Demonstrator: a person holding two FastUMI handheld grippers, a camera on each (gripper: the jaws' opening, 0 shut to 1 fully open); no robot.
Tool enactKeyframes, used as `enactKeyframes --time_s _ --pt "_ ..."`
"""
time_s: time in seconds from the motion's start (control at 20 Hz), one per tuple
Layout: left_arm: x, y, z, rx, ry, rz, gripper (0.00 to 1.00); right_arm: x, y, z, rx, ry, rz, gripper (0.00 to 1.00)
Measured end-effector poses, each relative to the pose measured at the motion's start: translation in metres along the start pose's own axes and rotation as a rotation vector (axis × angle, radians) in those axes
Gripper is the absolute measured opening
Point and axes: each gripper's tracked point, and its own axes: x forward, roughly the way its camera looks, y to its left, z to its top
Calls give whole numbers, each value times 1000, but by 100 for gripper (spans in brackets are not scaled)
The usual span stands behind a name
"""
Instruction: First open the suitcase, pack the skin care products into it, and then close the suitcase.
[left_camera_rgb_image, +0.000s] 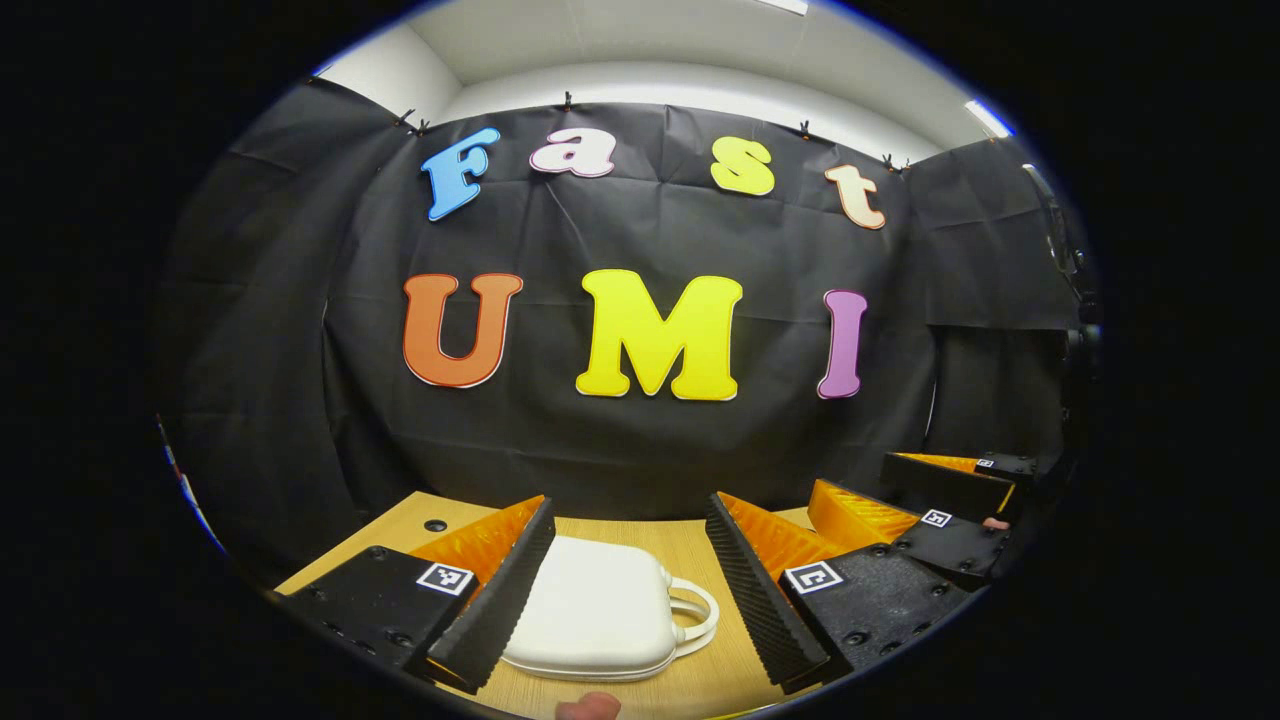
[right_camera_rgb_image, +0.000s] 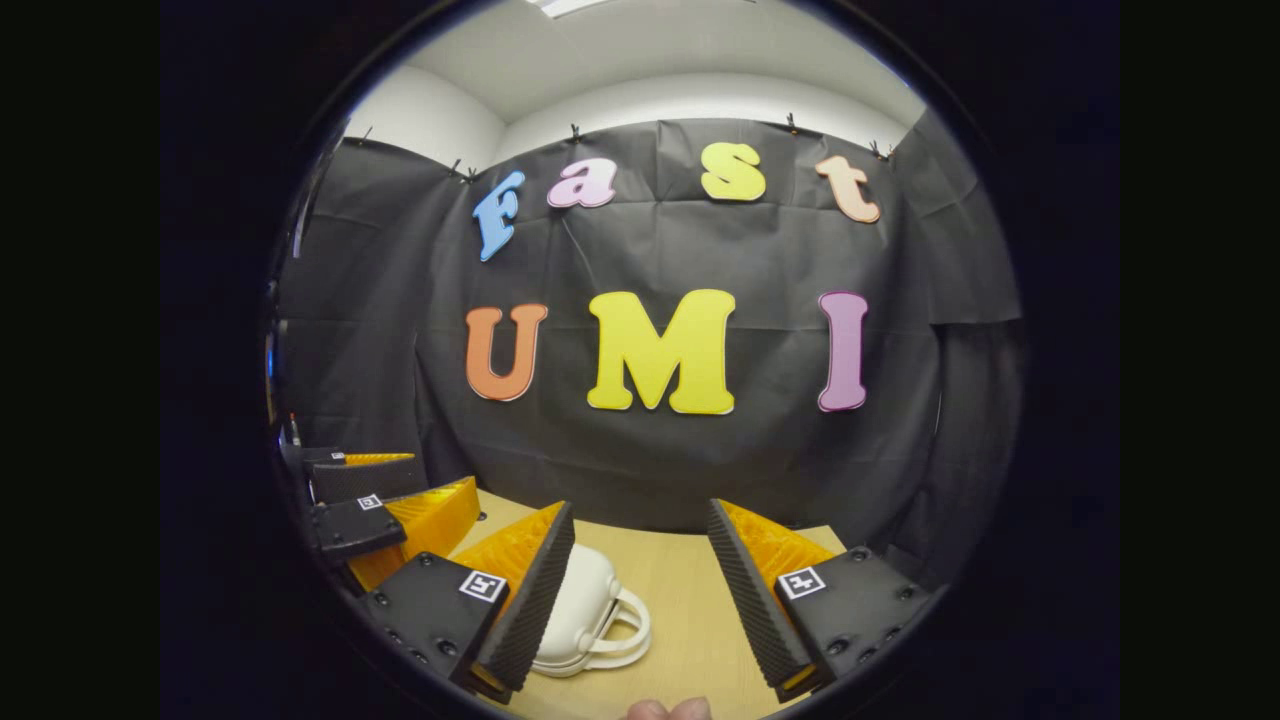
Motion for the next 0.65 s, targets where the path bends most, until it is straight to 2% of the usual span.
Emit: enactKeyframes --time_s 0.65 --pt "3 -4 -2 2 9 -15 97 3 -5 -1 5 2 -12 80"
